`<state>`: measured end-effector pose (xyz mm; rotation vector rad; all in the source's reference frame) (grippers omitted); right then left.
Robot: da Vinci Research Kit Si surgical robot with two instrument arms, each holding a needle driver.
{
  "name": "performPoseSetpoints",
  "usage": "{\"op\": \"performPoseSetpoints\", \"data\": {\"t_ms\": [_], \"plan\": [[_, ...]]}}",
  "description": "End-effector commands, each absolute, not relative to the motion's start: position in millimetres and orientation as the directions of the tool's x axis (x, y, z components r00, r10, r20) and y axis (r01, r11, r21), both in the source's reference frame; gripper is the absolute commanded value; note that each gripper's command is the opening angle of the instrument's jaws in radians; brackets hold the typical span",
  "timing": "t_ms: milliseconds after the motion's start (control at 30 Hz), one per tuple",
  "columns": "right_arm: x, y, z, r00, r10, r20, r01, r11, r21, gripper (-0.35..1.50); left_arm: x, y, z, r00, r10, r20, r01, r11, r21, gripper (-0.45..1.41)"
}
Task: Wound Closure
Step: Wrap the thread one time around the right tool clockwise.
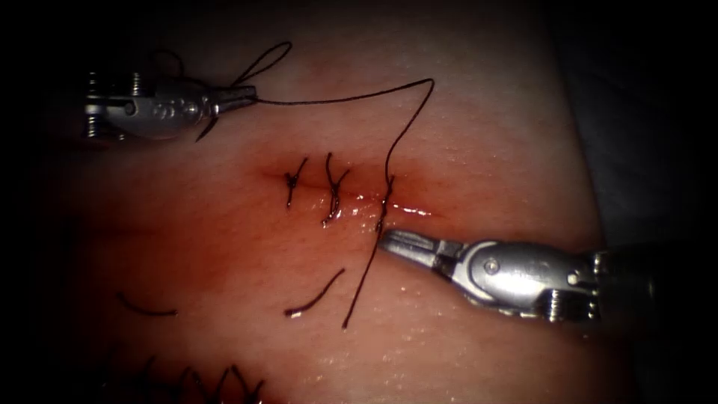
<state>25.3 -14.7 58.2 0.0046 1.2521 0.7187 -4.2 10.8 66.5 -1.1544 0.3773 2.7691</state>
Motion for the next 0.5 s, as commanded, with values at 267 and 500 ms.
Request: {"op": "performPoseSetpoints", "data": {"t_ms": [267, 500], "plan": [[26.7, -13.1, 62.3, 0.142, 0.495, -0.857, -0.470, 0.796, 0.382, -0.35, -4.4, 7.0, 64.7, -0.605, 0.041, -0.795, -0.190, -0.977, 0.094, -0.45], [27.9, -11.0, 64.4, 0.110, 0.489, -0.865, -0.469, 0.793, 0.389, -0.35, -5.1, 3.7, 64.2, -0.571, 0.066, -0.818, -0.176, -0.983, 0.044, -0.45]]}}
